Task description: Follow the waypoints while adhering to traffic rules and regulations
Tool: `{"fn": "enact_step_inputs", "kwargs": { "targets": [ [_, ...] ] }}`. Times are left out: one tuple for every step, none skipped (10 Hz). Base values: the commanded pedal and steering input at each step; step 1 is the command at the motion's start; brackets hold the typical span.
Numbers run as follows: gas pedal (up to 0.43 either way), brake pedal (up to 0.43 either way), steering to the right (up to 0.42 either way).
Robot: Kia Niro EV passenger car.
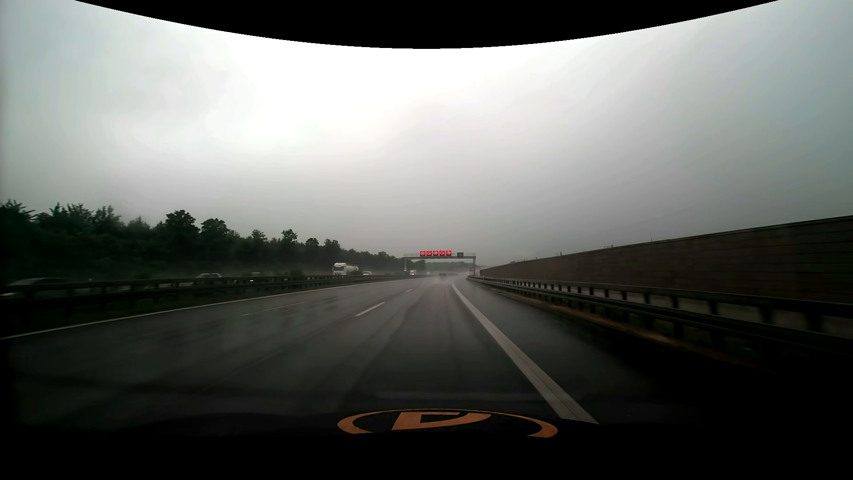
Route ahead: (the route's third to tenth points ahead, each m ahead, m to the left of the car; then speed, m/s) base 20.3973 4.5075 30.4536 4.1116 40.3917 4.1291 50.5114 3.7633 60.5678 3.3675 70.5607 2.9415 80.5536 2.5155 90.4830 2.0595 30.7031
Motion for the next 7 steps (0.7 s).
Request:
{"fn": "enact_step_inputs", "kwargs": {
  "targets": [
    [0.26,0.0,0.001],
    [0.26,0.0,0.001],
    [0.26,0.0,0.001],
    [0.26,0.0,0.001],
    [0.26,0.0,0.001],
    [0.26,0.0,0.002],
    [0.26,0.0,0.002]
  ]
}}
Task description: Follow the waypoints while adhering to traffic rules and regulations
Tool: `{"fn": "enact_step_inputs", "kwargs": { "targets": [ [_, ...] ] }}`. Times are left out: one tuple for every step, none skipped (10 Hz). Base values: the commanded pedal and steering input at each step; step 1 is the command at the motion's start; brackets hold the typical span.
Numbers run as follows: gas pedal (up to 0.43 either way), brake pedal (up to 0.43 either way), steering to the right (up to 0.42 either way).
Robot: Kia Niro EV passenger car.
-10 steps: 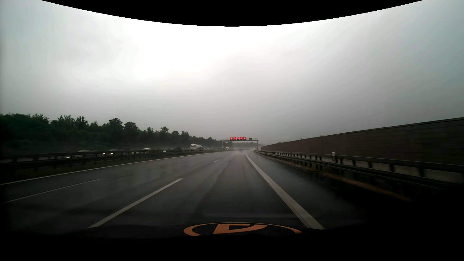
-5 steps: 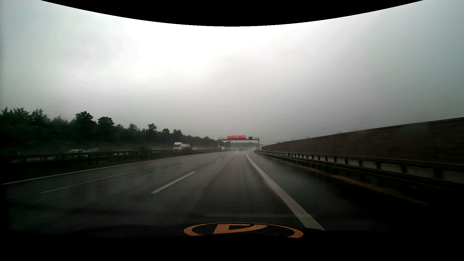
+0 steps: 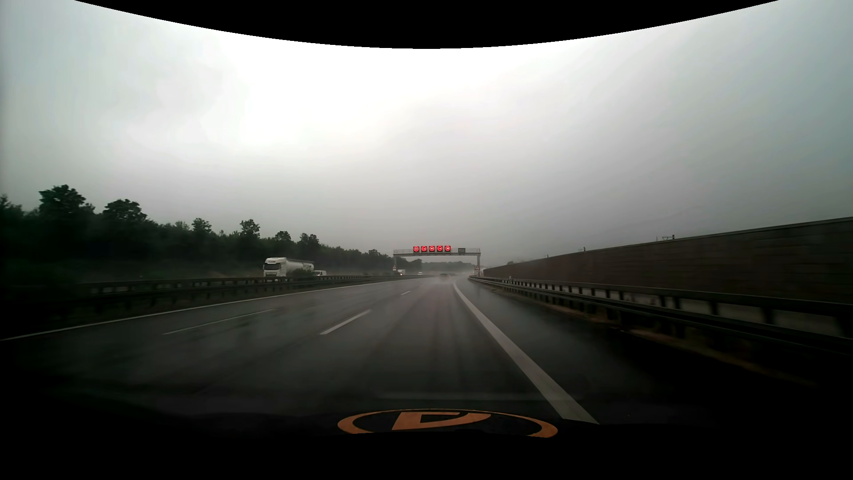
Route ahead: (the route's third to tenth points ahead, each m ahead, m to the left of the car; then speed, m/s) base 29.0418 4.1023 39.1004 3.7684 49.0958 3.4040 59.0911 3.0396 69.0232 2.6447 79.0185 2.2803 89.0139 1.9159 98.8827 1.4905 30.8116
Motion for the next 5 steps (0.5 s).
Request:
{"fn": "enact_step_inputs", "kwargs": {
  "targets": [
    [0.26,0.0,0.002],
    [0.24,0.0,0.001],
    [0.067,0.0,0.002],
    [0.0,0.0,0.002],
    [0.0,0.0,0.003]
  ]
}}
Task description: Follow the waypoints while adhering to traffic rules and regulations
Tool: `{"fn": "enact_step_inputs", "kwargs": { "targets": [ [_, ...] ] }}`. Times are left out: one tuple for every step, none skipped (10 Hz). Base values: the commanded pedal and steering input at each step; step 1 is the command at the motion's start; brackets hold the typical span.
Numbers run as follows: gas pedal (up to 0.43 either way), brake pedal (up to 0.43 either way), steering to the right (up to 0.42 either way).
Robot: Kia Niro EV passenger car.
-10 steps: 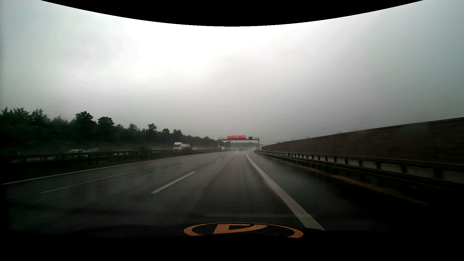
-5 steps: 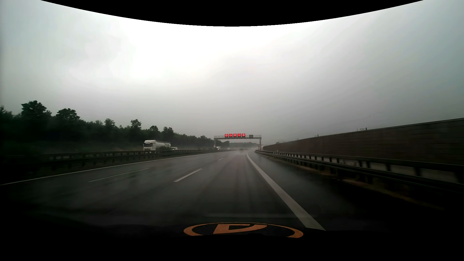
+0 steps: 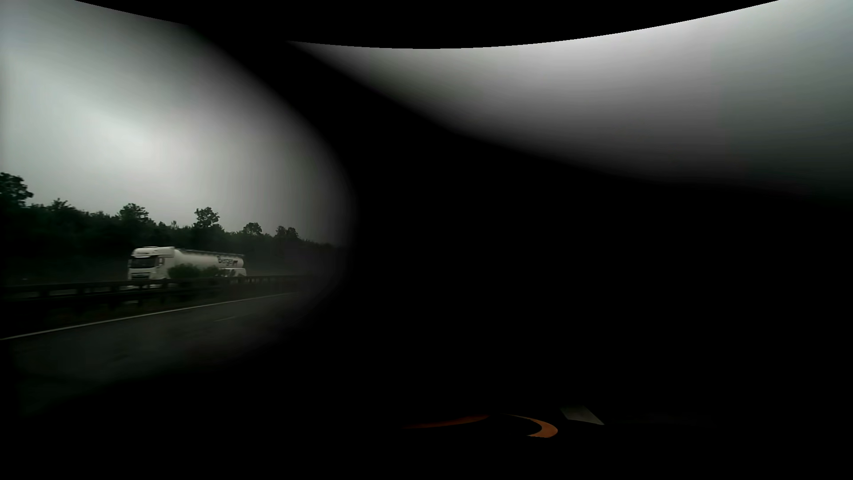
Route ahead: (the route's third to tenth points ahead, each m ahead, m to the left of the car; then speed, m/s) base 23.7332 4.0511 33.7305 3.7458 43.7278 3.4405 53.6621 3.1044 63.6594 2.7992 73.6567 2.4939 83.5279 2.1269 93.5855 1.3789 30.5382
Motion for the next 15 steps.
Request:
{"fn": "enact_step_inputs", "kwargs": {
  "targets": [
    [0.0,0.0,0.002],
    [0.098,0.0,0.003],
    [0.157,0.0,0.002],
    [0.189,0.0,0.002],
    [0.197,0.0,0.002],
    [0.209,0.0,0.002],
    [0.209,0.0,0.002],
    [0.22,0.0,0.003],
    [0.22,0.0,0.002],
    [0.228,0.0,0.002],
    [0.228,0.0,0.003],
    [0.228,0.0,0.002],
    [0.228,0.0,0.002],
    [0.228,0.0,0.002],
    [0.228,0.0,0.002]
  ]
}}
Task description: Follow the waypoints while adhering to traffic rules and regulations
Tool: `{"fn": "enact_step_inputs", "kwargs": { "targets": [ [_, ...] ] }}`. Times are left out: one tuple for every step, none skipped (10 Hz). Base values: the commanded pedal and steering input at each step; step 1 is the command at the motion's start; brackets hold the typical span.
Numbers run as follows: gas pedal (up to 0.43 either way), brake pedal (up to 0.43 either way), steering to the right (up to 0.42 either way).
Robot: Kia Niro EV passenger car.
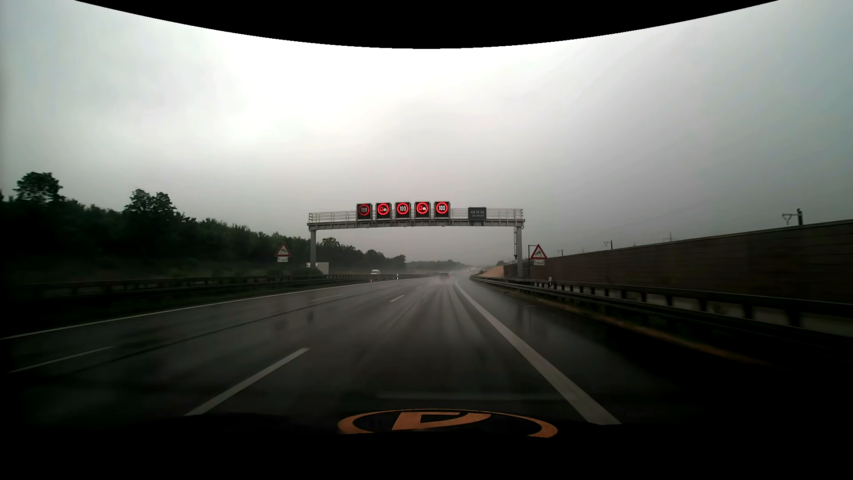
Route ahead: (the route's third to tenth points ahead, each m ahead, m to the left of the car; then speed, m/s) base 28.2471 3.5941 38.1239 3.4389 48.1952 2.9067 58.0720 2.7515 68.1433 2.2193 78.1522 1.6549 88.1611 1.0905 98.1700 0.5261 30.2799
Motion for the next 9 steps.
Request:
{"fn": "enact_step_inputs", "kwargs": {
  "targets": [
    [0.228,0.0,0.002],
    [0.24,0.0,0.003],
    [0.24,0.0,0.002],
    [0.24,0.0,0.002],
    [0.24,0.0,0.002],
    [0.24,0.0,0.002],
    [0.24,0.0,0.003],
    [0.248,0.0,0.002],
    [0.248,0.0,0.002]
  ]
}}
